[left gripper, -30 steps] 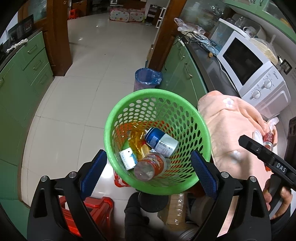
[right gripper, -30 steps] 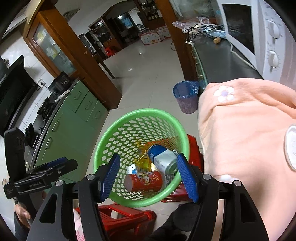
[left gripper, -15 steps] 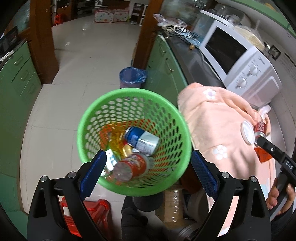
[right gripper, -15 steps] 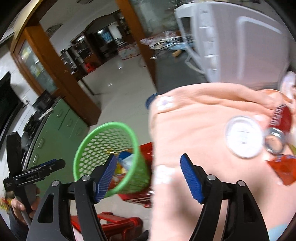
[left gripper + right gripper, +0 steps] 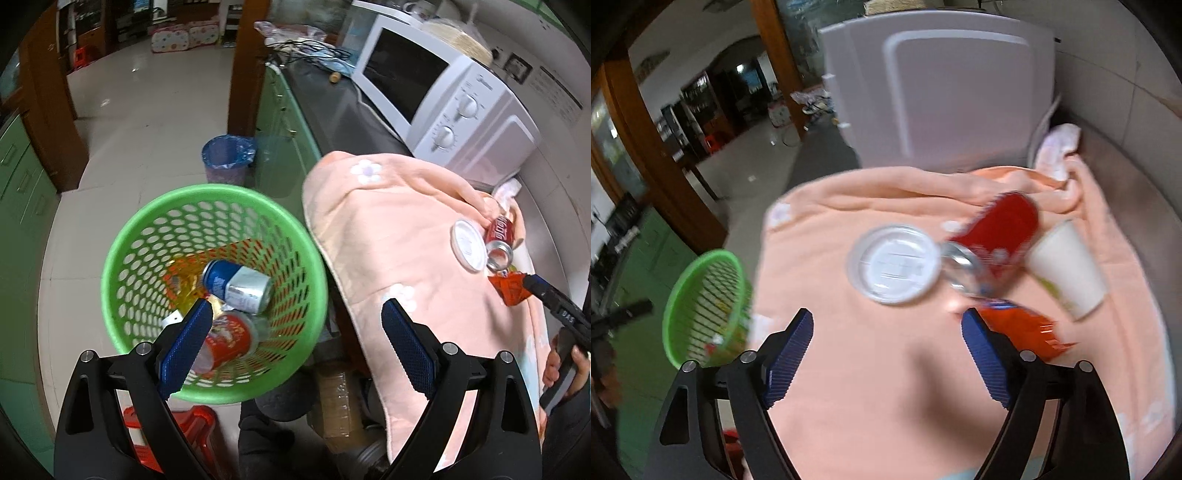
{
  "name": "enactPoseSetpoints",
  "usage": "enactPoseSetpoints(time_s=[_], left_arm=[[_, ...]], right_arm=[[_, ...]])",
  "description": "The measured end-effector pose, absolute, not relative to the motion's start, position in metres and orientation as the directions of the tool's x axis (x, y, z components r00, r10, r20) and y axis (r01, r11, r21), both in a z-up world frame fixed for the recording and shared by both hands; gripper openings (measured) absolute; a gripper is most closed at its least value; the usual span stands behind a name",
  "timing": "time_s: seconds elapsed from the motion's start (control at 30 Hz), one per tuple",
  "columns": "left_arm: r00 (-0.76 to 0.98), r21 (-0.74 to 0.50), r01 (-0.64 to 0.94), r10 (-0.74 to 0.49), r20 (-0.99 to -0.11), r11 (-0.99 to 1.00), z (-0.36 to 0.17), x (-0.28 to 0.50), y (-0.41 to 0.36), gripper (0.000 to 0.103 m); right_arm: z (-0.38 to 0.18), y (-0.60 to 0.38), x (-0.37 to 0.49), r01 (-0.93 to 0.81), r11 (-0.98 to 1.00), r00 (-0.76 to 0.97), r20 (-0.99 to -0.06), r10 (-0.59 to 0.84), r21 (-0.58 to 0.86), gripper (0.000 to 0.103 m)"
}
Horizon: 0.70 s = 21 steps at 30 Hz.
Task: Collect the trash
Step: 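Reach the right gripper to the orange snack bag and grasp it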
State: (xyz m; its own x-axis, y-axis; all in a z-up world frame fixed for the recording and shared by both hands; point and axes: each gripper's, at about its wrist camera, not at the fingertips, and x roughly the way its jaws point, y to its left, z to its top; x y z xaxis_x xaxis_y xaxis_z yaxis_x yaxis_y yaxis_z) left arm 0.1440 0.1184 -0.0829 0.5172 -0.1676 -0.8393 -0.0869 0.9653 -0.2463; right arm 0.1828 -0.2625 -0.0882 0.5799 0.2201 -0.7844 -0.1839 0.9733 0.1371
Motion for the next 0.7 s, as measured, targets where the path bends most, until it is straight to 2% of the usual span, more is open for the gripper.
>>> enactPoseSetpoints(time_s=[0.13,0.7], left_arm=[[0.511,-0.245,-0.049,-0.187,-0.839,0.968,-0.081,0.154,0.098,0.092],[0.471,-0.214,0.129,-0.250,-0.846,0.968,-0.070,0.203,0.008,0.092]], right_arm=[[-0.097,-0.283,0.189,-0.193,0.980,0.564,-0.811,0.156,0.053,0.084],[-0.135,-0.301,0.212,-0.280,0.957,0.518,-0.851,0.086,-0.074,0.087]])
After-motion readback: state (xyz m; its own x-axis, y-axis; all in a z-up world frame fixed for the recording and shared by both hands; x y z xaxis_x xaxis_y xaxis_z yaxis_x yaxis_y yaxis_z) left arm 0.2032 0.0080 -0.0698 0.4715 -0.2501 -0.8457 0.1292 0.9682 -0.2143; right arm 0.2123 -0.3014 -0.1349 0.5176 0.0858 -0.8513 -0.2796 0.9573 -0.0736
